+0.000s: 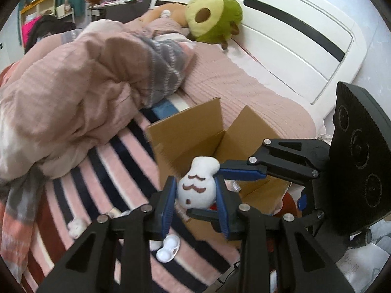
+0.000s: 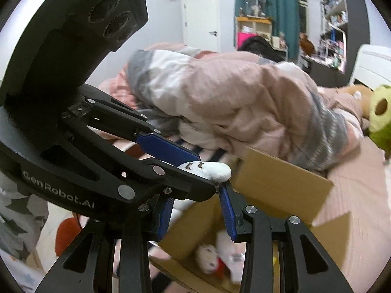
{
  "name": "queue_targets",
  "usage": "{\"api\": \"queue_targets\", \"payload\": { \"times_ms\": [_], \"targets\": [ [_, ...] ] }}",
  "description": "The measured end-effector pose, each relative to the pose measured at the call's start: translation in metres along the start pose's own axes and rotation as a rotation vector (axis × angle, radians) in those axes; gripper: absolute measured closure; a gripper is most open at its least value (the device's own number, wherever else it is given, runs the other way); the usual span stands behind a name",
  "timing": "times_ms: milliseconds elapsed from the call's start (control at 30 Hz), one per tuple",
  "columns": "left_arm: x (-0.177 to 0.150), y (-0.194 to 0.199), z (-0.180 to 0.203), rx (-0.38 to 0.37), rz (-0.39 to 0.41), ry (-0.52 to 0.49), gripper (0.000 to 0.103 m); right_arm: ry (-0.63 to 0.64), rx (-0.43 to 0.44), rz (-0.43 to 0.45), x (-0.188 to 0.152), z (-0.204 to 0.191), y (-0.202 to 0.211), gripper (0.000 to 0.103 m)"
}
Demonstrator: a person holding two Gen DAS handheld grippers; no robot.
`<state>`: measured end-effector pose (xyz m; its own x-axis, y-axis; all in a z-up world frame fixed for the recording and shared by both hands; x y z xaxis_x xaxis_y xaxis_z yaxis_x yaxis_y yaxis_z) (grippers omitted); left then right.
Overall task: Organize objects
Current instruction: 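Carry the white plush keychain into the cardboard box and release it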
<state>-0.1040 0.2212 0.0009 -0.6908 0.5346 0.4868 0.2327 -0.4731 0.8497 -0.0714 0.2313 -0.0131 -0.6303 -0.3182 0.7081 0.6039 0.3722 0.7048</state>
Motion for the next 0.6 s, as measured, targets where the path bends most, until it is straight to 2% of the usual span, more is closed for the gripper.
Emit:
{"api": "queue_targets", "payload": {
  "times_ms": [267, 500, 533, 600],
  "targets": [
    [0.021, -0.042, 0.024, -0.013, -0.061, -0.023, 0.075, -0.064, -0.034, -0.092, -0.023, 0.045, 0.0, 0.071],
    [0.028, -0.065, 0.035, -0.005, -0.107, -0.037, 0.074, -0.078, -0.044, -0.131, -0.039, 0.059, -0.002, 0.07],
    [0.029, -0.066, 0.036, 0.005, -0.109, -0.038, 0.071, -0.075, -0.048, -0.136, -0.04, 0.06, -0.002, 0.069],
    [0.029, -0.066, 0.035, 0.04, -0.109, -0.033, 0.053, -0.063, -0.076, -0.151, -0.043, 0.061, -0.002, 0.061]
  ]
}}
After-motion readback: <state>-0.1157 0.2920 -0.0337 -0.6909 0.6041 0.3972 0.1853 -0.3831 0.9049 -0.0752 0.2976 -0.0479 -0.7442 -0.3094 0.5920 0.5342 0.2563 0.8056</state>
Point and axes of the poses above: each gripper's, at about its wrist camera, not at the fingertips, and y roughly against the way its jaws point, z to its right, x to its top, the point moved 6 cm from there along -y, roughly the way its jaws point, and after that the axes turned 5 degrees about -z, right-handed, at the moved point
